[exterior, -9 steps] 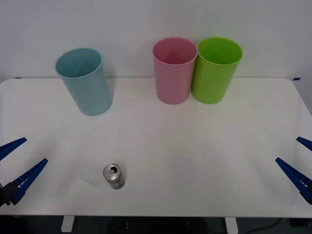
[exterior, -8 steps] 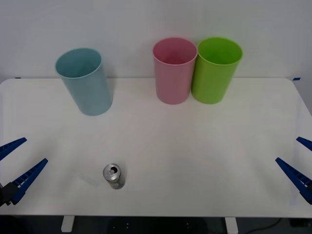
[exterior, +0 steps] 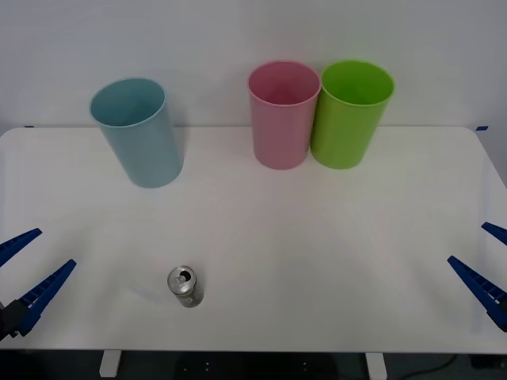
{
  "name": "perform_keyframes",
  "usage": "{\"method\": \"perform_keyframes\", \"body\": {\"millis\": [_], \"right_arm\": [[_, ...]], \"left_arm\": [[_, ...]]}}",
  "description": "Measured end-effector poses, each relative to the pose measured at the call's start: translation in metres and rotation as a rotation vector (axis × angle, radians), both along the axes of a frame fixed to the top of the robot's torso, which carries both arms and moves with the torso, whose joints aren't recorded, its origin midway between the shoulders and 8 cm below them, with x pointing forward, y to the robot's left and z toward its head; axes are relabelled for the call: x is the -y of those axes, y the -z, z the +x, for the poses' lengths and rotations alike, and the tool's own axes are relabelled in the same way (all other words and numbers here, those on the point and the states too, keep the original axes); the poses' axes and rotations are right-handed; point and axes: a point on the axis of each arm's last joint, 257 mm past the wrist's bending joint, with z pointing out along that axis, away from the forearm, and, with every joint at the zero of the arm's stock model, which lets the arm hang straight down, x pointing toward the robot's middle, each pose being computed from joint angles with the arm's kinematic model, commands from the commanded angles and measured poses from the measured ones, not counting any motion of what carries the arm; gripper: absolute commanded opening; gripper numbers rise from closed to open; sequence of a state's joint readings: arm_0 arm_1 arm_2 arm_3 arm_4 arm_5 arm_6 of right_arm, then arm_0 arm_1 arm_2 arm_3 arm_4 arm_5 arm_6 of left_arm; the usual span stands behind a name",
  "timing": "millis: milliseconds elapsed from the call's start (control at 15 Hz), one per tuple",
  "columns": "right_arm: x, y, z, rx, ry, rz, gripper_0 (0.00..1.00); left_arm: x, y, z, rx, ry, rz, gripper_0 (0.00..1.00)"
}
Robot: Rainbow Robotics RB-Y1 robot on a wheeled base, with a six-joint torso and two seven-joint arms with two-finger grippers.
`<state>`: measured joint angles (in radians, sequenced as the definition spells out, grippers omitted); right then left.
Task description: Grasp the object on the table and drop it into the matching bin: aluminum can to the light blue bin, PET bottle to the pink bin.
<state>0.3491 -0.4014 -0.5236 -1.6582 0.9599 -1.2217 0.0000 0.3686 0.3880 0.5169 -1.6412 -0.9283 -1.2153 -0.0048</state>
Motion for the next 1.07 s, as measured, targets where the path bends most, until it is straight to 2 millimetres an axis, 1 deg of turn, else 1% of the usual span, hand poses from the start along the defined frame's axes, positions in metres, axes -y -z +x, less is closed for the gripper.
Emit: {"method": "perform_keyframes", "body": {"millis": [200,667,933,1067], "right_arm": [[0.0,0.0,0.0,0.0,0.0,0.0,1.0],[0.0,0.0,0.0,0.0,0.0,0.0,1.0],[0.0,0.0,0.0,0.0,0.0,0.0,1.0],[0.0,0.0,0.0,0.0,0.0,0.0,1.0]], "left_arm": [[-0.005,0.013,-0.006,-0.038,0.009,0.071,1.0],[-0.011,0.042,-0.01,-0.084,0.027,0.209,1.0],[-0.006,0.063,-0.015,-0.119,0.084,0.306,1.0],[0.002,0.074,-0.019,-0.127,0.119,0.323,1.0]]}}
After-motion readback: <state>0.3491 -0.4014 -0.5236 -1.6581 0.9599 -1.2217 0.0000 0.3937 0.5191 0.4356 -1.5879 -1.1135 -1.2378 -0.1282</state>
